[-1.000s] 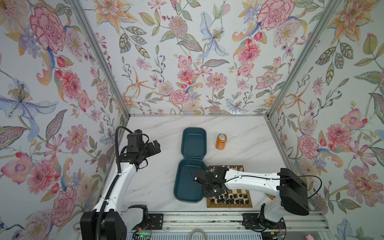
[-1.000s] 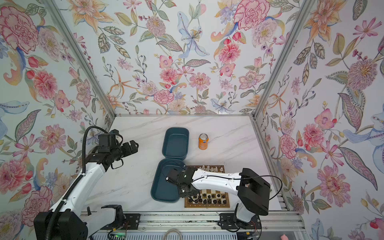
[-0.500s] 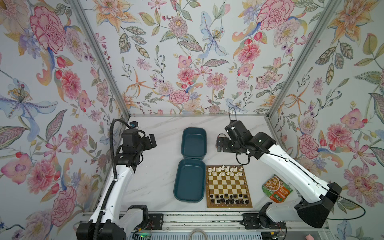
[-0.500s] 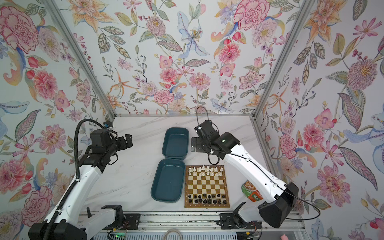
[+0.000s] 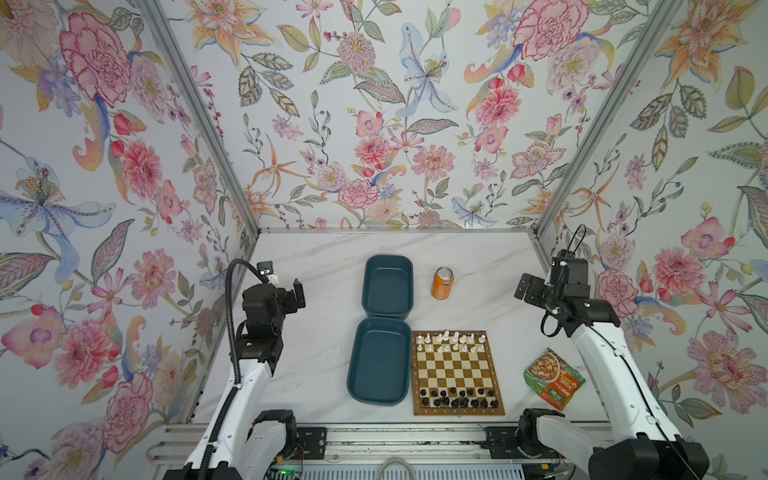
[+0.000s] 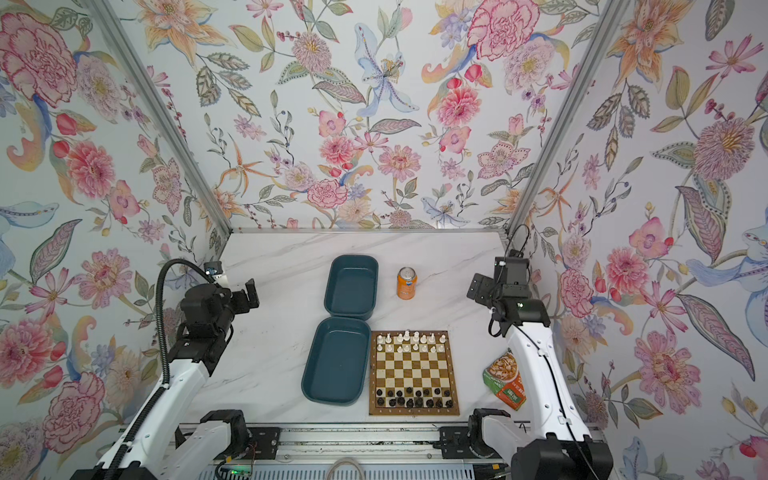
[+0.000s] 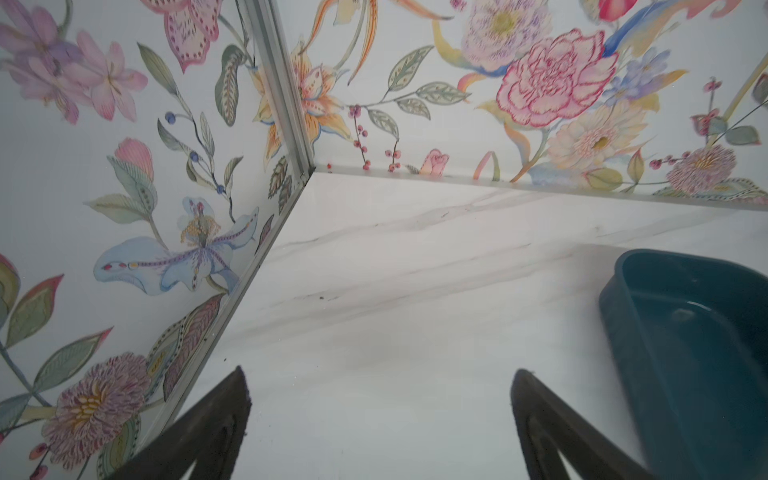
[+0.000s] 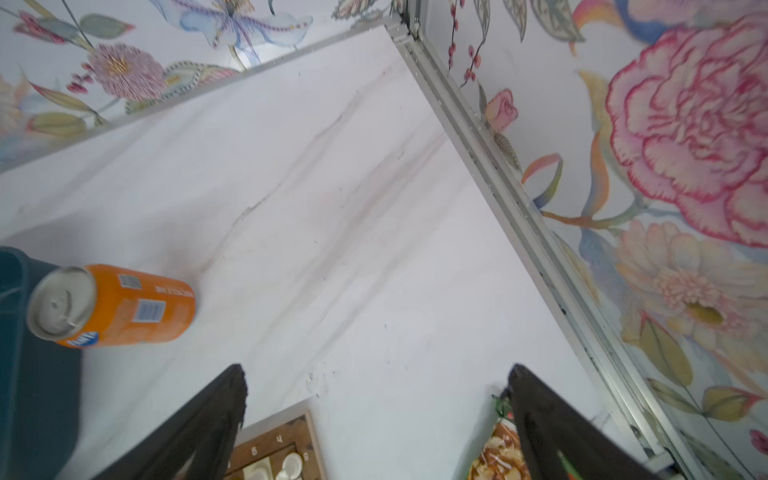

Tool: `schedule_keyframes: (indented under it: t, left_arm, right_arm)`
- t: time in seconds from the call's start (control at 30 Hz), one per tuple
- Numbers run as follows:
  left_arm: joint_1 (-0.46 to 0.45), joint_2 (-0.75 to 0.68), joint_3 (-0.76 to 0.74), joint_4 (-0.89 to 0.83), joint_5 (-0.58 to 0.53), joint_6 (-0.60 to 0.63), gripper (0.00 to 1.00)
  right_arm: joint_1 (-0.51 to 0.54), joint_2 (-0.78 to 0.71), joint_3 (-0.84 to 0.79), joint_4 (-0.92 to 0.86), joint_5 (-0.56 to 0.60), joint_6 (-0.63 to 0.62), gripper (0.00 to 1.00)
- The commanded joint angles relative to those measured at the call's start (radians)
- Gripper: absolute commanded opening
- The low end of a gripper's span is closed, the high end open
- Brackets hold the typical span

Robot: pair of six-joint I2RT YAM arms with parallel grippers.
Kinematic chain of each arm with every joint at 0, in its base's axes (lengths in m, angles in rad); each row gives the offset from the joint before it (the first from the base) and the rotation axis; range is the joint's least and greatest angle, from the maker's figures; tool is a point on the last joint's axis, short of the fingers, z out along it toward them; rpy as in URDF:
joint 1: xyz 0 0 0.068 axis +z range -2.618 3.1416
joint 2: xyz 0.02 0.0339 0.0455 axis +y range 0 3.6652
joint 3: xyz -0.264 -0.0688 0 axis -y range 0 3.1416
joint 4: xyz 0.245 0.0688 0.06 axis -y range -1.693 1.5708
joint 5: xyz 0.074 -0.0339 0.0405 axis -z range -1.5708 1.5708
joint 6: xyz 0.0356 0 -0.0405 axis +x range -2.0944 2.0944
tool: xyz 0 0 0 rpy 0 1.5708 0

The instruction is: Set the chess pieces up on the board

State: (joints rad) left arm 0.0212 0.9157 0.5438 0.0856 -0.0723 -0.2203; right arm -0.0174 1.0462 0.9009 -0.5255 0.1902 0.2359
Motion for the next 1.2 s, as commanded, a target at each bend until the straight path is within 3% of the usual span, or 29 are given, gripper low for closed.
schedule_keyframes:
  t: [0.0,0.07,0.2,0.37,0.63,0.77,0.97,1.03,1.07,1.13,1.17]
  left_arm:
    - [0.011,-0.03,-0.113,0.252,-0.07,0.007,0.99]
    - [0.011,-0.062,-0.233,0.411,-0.092,0.029,0.99]
    - [0.011,-0.041,-0.385,0.689,-0.1,0.016,0.99]
    - [0.011,0.134,-0.429,0.849,-0.097,0.017,0.99]
    - [0.011,0.422,-0.425,1.213,-0.098,0.054,0.99]
    - [0.012,0.527,-0.402,1.303,-0.061,0.09,0.99]
    - [-0.007,0.543,-0.43,1.359,-0.054,0.116,0.99]
    - [-0.021,0.616,-0.412,1.384,-0.049,0.13,0.99]
    - [-0.027,0.674,-0.396,1.429,-0.051,0.146,0.99]
    - [-0.052,0.607,-0.324,1.22,-0.062,0.167,0.99]
    - [-0.053,0.609,-0.323,1.229,-0.062,0.165,0.99]
  right_arm:
    - [-0.001,-0.073,-0.147,0.329,0.01,-0.13,0.99]
    - [-0.009,-0.066,-0.201,0.395,0.025,-0.175,0.99]
    - [-0.054,-0.015,-0.288,0.546,-0.064,-0.219,0.99]
    - [-0.067,0.032,-0.404,0.79,-0.114,-0.28,0.99]
    - [-0.044,0.166,-0.532,1.192,-0.161,-0.193,0.99]
    - [-0.027,0.275,-0.585,1.385,-0.148,-0.201,0.99]
    - [0.002,0.449,-0.63,1.612,-0.138,-0.218,0.99]
    - [0.021,0.513,-0.627,1.691,-0.146,-0.248,0.99]
    - [0.029,0.5,-0.616,1.647,-0.141,-0.258,0.99]
    - [0.024,0.497,-0.606,1.614,-0.157,-0.256,0.99]
    - [0.021,0.503,-0.605,1.629,-0.164,-0.255,0.99]
